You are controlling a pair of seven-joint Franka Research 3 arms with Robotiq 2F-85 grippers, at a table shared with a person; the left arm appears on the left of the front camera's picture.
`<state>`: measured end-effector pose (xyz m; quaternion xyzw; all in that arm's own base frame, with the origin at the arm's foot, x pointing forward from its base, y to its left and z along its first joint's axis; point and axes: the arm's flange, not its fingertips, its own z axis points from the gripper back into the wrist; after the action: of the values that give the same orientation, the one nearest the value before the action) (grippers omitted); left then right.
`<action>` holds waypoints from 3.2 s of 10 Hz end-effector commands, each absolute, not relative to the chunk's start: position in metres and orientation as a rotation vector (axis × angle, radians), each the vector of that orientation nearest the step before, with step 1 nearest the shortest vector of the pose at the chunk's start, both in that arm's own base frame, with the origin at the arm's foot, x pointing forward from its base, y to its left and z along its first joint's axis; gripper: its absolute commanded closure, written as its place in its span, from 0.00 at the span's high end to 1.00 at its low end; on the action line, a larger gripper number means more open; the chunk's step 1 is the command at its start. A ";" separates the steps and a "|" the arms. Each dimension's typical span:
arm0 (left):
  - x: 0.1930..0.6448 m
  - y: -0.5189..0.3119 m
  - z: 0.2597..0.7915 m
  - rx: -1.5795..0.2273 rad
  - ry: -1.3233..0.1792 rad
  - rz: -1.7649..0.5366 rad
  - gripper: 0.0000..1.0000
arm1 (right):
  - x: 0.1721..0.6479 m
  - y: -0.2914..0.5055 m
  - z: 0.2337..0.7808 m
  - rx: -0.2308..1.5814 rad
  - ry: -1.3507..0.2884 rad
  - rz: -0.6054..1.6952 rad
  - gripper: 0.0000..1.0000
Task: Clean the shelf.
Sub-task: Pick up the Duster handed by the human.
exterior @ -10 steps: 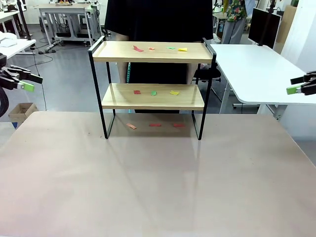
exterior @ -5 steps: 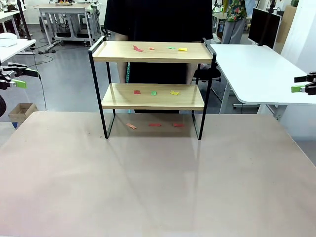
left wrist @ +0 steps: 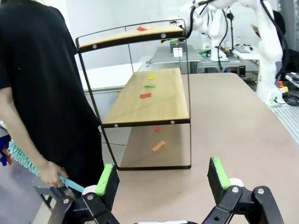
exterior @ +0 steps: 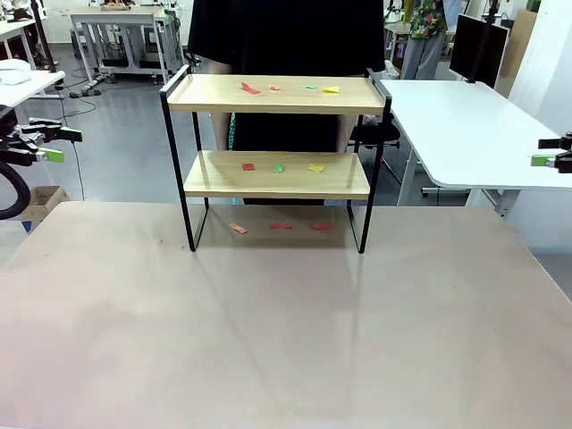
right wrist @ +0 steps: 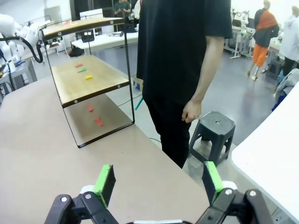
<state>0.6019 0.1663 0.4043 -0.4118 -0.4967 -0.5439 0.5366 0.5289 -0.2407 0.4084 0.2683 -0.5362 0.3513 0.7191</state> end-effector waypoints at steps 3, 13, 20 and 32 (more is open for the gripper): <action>0.614 0.168 0.396 -0.966 -1.277 -1.286 1.00 | 0.542 -0.248 0.401 0.581 -1.280 0.758 1.00; 0.616 0.173 0.386 -1.008 -1.290 -1.255 1.00 | 0.544 -0.253 0.397 0.591 -1.257 0.715 1.00; 0.616 0.173 0.386 -1.008 -1.290 -1.255 1.00 | 0.544 -0.253 0.397 0.591 -1.257 0.715 1.00; 0.616 0.173 0.386 -1.008 -1.290 -1.255 1.00 | 0.544 -0.253 0.397 0.591 -1.257 0.715 1.00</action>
<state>0.6161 0.1727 0.3859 -0.4199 -0.5389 -0.5198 0.5129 0.5440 -0.2535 0.3964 0.2665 -0.5674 0.3204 0.7102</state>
